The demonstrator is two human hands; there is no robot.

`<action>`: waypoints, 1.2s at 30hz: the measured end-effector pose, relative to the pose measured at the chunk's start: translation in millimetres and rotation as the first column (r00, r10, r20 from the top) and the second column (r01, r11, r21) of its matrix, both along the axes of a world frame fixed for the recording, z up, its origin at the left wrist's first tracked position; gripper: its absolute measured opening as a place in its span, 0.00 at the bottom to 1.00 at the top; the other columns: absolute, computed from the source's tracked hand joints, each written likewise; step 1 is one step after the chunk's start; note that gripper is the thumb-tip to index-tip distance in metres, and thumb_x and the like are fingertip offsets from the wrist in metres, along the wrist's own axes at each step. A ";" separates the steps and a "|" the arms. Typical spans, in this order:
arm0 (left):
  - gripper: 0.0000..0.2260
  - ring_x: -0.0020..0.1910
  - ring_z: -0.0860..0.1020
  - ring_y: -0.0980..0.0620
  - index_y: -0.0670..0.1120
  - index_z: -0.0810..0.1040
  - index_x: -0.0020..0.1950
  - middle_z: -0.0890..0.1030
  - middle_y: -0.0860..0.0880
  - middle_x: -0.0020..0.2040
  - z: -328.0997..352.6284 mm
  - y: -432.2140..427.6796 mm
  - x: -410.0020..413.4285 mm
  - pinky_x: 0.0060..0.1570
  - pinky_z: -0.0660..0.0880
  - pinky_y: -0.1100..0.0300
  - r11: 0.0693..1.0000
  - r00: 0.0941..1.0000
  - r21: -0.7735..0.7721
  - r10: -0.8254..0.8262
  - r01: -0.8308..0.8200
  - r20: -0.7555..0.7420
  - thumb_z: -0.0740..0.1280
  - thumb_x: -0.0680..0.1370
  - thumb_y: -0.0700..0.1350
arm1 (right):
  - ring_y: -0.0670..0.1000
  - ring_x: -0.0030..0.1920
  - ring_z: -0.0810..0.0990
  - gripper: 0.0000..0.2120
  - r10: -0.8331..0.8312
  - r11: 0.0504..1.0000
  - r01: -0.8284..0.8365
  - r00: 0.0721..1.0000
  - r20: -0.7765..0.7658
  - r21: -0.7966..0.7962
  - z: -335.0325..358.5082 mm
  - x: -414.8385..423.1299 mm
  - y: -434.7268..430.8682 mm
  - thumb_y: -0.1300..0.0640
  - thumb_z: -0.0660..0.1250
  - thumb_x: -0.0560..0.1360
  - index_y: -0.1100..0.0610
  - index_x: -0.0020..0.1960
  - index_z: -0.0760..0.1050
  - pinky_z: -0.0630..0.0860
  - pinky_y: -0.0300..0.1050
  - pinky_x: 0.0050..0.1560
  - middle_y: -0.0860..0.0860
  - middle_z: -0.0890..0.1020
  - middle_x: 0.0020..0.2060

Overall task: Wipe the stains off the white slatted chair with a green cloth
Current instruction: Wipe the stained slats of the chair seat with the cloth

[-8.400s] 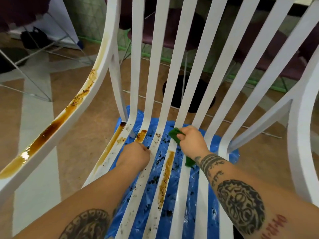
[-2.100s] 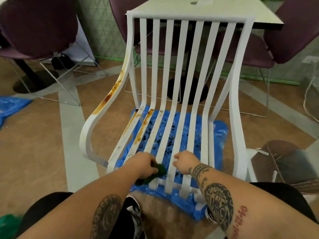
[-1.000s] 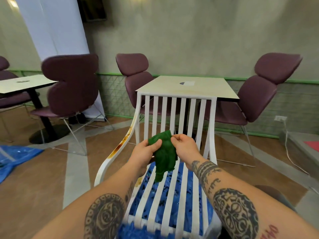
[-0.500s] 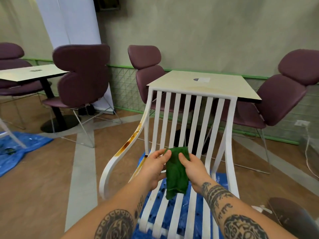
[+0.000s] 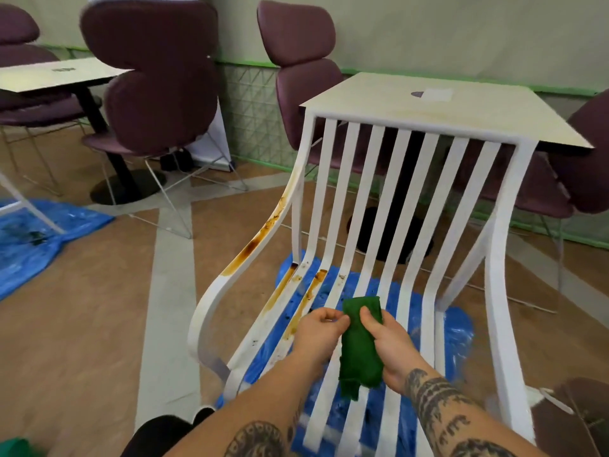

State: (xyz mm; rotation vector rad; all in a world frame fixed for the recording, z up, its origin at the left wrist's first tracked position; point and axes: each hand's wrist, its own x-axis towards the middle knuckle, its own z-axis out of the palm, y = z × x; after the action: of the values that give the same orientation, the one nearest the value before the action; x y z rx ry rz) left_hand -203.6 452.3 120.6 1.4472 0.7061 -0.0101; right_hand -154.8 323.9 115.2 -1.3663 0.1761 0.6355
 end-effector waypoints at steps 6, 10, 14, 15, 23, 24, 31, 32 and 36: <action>0.06 0.40 0.80 0.52 0.52 0.81 0.56 0.83 0.51 0.46 -34.7 61.0 28.9 0.38 0.76 0.59 0.973 0.992 0.226 0.071 -0.046 -0.102 0.67 0.80 0.47 | 0.65 0.48 0.84 0.12 -0.097 0.985 0.096 0.995 0.001 -0.145 -36.3 49.2 6.1 0.52 0.68 0.81 0.55 0.63 0.75 0.84 0.59 0.43 0.61 0.84 0.52; 0.08 0.43 0.80 0.45 0.49 0.81 0.55 0.82 0.44 0.44 -61.4 106.7 53.0 0.38 0.74 0.58 0.925 0.977 0.368 0.156 -0.093 -0.145 0.64 0.81 0.49 | 0.64 0.48 0.84 0.14 -0.094 0.961 0.096 0.995 0.020 -0.260 -55.3 86.2 12.1 0.53 0.68 0.81 0.54 0.65 0.75 0.83 0.63 0.48 0.60 0.84 0.52; 0.09 0.38 0.76 0.51 0.50 0.79 0.56 0.80 0.49 0.41 -78.5 133.5 89.5 0.35 0.72 0.58 0.887 0.954 0.459 0.169 -0.038 -0.249 0.61 0.83 0.50 | 0.57 0.47 0.84 0.17 0.034 0.878 0.063 0.981 0.192 -0.474 -65.8 123.5 29.2 0.52 0.67 0.81 0.52 0.68 0.73 0.84 0.53 0.45 0.54 0.83 0.53; 0.10 0.39 0.76 0.52 0.50 0.79 0.59 0.79 0.51 0.42 -82.9 137.8 99.6 0.36 0.73 0.58 0.889 0.944 0.457 0.168 -0.021 -0.284 0.61 0.83 0.51 | 0.56 0.50 0.83 0.18 0.064 0.855 0.074 0.967 0.247 -0.513 -68.0 133.6 34.5 0.52 0.67 0.81 0.52 0.70 0.73 0.83 0.53 0.49 0.53 0.82 0.56; 0.14 0.45 0.78 0.47 0.47 0.80 0.62 0.81 0.46 0.49 -122.8 162.9 143.4 0.44 0.76 0.54 0.920 0.900 0.392 0.188 -0.021 -0.392 0.61 0.82 0.52 | 0.54 0.59 0.78 0.15 0.325 0.718 0.126 0.809 0.490 -0.685 -86.9 212.8 79.7 0.58 0.68 0.81 0.51 0.66 0.78 0.75 0.50 0.65 0.51 0.79 0.61; 0.13 0.46 0.79 0.46 0.47 0.80 0.60 0.81 0.45 0.49 -126.4 164.2 144.8 0.46 0.78 0.53 0.935 0.897 0.353 0.189 -0.040 -0.400 0.62 0.82 0.52 | 0.55 0.60 0.77 0.15 0.395 0.674 0.128 0.770 0.501 -0.727 -93.1 220.0 83.1 0.58 0.67 0.81 0.51 0.67 0.78 0.75 0.49 0.65 0.51 0.78 0.62; 0.12 0.48 0.82 0.45 0.46 0.78 0.63 0.79 0.43 0.59 -153.2 165.3 144.9 0.46 0.80 0.53 0.959 0.921 0.271 0.181 -0.087 -0.345 0.67 0.80 0.42 | 0.59 0.58 0.76 0.22 0.650 0.454 0.134 0.626 0.430 -0.881 -132.2 234.8 100.6 0.66 0.63 0.81 0.53 0.74 0.73 0.77 0.56 0.60 0.53 0.74 0.60; 0.11 0.50 0.82 0.44 0.46 0.79 0.62 0.80 0.43 0.57 -154.5 165.5 144.1 0.49 0.81 0.52 0.960 0.920 0.263 0.185 -0.095 -0.345 0.68 0.79 0.43 | 0.59 0.58 0.76 0.24 0.673 0.427 0.131 0.615 0.411 -0.895 -135.0 233.2 101.7 0.67 0.62 0.80 0.53 0.74 0.72 0.77 0.57 0.59 0.54 0.74 0.60; 0.04 0.55 0.80 0.42 0.49 0.80 0.54 0.80 0.44 0.56 -151.4 166.0 142.8 0.58 0.78 0.49 0.961 0.918 0.238 0.215 -0.138 -0.334 0.69 0.80 0.43 | 0.60 0.57 0.78 0.23 0.763 0.309 0.074 0.576 0.293 -0.948 -133.8 229.2 103.6 0.70 0.62 0.78 0.55 0.69 0.76 0.77 0.55 0.59 0.56 0.77 0.59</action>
State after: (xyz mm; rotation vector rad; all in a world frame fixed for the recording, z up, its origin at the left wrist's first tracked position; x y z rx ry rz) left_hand -60.9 618.4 -30.9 1.5968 1.1663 -0.0612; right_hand 74.4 427.5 -18.7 -2.7659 -0.6454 0.2755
